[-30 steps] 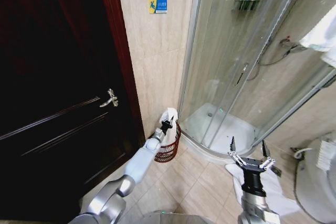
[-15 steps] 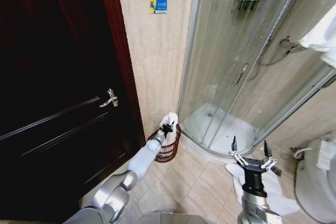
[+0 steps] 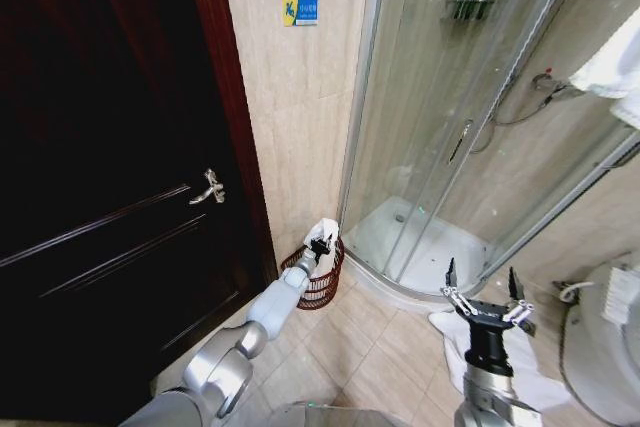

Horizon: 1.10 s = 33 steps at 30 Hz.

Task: Discard the used towel into the hamper.

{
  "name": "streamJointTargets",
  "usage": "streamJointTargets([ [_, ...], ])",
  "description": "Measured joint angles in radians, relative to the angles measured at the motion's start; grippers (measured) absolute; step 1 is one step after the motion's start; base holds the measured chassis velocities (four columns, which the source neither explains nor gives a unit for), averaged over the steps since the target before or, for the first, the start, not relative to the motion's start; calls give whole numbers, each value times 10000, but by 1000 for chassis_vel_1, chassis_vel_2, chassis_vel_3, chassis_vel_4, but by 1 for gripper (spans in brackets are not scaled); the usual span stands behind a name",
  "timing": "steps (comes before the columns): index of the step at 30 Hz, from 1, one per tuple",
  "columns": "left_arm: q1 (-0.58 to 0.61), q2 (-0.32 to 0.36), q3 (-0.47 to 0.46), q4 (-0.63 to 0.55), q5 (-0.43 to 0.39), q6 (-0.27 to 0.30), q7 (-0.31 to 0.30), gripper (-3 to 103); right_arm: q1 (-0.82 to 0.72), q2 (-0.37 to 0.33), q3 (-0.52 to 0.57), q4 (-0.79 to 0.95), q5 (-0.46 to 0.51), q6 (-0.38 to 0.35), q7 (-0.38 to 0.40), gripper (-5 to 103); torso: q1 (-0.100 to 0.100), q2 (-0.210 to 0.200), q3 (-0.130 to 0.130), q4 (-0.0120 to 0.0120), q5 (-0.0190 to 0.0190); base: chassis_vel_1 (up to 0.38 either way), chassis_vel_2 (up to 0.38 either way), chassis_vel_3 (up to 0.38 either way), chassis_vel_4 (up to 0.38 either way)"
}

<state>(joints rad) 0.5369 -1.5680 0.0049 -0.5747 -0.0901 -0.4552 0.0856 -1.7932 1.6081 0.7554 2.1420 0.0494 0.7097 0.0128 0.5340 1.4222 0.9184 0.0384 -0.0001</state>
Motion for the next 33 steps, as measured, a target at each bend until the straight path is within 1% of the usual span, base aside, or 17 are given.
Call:
streamJointTargets([
  [6,4,29,-6,40,-7,6,-14,4,10,0,-1,-26,22,38,-17,100,0,0,0,0,0,-109,-109,118,112],
  [8,-12,-6,-9,115,-7,10,-26,4,25,0,43,-76,104,234,-189,100,0,0,0,-2,1,-160,-188,153,147],
  [11,-15,-53,-10,157,-12,22,-51,4,51,-2,66,-132,129,431,-257,100,1,0,1,-5,5,-143,-159,129,130],
  [14,5,-70,-9,123,-41,111,-156,4,60,-2,87,-160,131,555,-267,100,0,0,0,-6,1,-14,-38,31,16],
  [16,92,-77,16,-18,-188,364,-366,4,62,-2,102,-194,131,673,-286,100,1,0,1,-5,2,0,0,0,0],
  [17,159,-70,49,-137,-395,578,-517,4,63,-1,108,-205,135,725,-289,100,0,0,0,-1,-3,0,0,0,0],
  [18,159,-70,49,-137,-395,578,-517,4,63,-1,108,-205,135,725,-289,100,0,0,0,-1,-3,0,0,0,0],
  [21,371,-51,189,-472,-870,1358,-943,4,49,0,137,-227,164,791,-297,100,0,0,0,3,1,62,41,-23,-27],
  [22,371,-51,189,-472,-870,1358,-943,4,49,0,137,-227,164,791,-297,100,0,0,0,3,1,59,38,-17,-41],
  [23,406,-60,246,-533,-1018,1633,-1106,4,35,0,147,-231,174,794,-305,100,1,0,0,3,-3,34,62,-17,-11],
  [25,432,-72,355,-686,-1415,2155,-1310,4,18,0,160,-239,184,795,-313,100,1,0,0,1,1,0,0,0,0],
  [26,432,-72,355,-686,-1415,2155,-1310,4,18,0,160,-239,184,795,-313,100,1,0,0,1,1,0,0,0,0],
  [28,405,-93,471,-779,-1864,2648,-1516,4,6,0,174,-253,189,803,-330,100,0,0,0,-2,0,0,0,0,0],
  [29,405,-93,471,-779,-1864,2648,-1516,4,6,0,174,-253,189,803,-330,100,0,0,0,-2,0,0,0,0,0],
  [32,243,-130,715,-777,-2782,3462,-1889,4,-41,0,179,-292,214,897,-337,100,0,0,0,-2,1,0,0,0,0],
  [33,243,-130,715,-777,-2782,3462,-1889,4,-41,0,179,-292,214,897,-337,100,0,0,0,-2,1,0,0,0,0],
])
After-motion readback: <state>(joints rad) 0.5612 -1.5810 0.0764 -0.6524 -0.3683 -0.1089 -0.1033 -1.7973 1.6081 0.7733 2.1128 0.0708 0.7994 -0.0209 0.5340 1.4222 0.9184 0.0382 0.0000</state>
